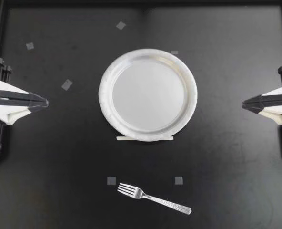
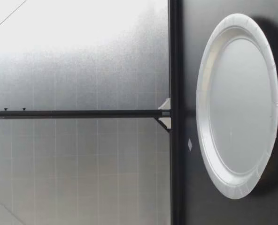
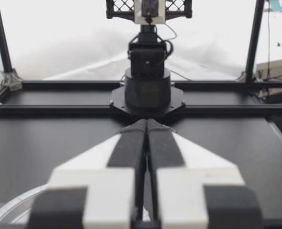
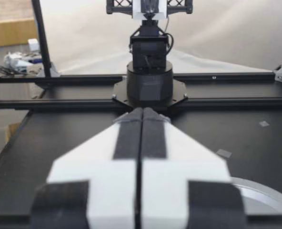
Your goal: Pick up the fork and place it on the plate.
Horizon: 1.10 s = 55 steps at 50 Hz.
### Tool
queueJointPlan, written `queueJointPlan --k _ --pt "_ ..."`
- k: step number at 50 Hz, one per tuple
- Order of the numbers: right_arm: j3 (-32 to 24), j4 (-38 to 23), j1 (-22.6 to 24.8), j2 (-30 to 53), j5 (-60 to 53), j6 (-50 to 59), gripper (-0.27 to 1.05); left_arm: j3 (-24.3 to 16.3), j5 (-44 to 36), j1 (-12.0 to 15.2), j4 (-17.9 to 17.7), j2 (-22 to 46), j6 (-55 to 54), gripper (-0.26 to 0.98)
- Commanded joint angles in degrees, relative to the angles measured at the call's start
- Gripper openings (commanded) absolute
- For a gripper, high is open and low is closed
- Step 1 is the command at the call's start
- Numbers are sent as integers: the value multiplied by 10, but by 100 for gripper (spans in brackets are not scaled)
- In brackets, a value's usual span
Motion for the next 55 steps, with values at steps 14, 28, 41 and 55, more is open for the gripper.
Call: queueJointPlan --k 14,28,41,55 --pt "12 -1 -4 -5 -25 -3 -5 19 0 -4 -1 -24 6 -1" --pt "17 -1 -5 3 -33 -3 -5 18 27 -4 -1 -25 5 -1" --pt "21 -1 -5 3 -33 -3 -5 21 2 -4 -2 -31 4 -1" --pt "21 -1 -5 -1 -34 -3 -5 29 -42 -4 -2 -42 4 -1"
